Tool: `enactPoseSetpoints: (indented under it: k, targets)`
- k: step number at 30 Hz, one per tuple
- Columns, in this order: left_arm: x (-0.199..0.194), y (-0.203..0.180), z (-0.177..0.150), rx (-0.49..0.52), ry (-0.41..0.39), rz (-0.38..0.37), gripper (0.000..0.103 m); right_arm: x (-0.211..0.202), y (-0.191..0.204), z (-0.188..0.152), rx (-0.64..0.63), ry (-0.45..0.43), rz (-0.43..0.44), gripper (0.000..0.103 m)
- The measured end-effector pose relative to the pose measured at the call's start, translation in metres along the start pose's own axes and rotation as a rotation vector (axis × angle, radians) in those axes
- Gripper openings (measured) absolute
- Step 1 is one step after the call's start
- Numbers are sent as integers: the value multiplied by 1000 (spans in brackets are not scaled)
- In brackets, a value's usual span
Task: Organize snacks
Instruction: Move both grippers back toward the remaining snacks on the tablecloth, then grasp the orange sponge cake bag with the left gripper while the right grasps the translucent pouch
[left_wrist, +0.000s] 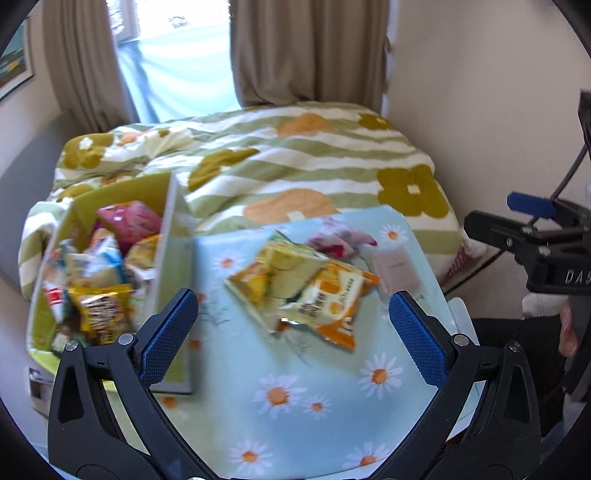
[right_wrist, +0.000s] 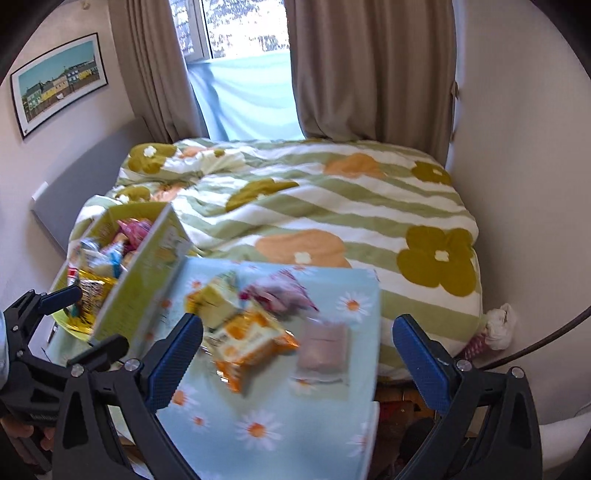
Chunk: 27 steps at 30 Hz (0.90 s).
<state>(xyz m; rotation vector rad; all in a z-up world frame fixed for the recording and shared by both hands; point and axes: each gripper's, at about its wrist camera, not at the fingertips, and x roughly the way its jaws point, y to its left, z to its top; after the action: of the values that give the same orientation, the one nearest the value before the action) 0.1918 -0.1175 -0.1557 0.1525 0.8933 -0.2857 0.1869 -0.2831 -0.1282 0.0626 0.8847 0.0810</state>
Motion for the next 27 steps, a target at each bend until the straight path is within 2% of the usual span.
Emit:
enactPoseSetpoints:
  k: [8, 15, 21, 27]
  targets:
    - [75, -42, -12, 130, 94, 43, 103, 56, -48, -18, 13, 108, 29, 103]
    - [130, -59, -23, 269, 165, 76, 103, 107, -59, -41, -10, 213, 52, 103]
    - [153, -66, -26, 340, 204, 55, 101, 131, -57, -51, -6, 259, 77, 102]
    - [170, -71, -28, 345, 250, 33, 97, 144, -58, -54, 10, 287, 92, 99]
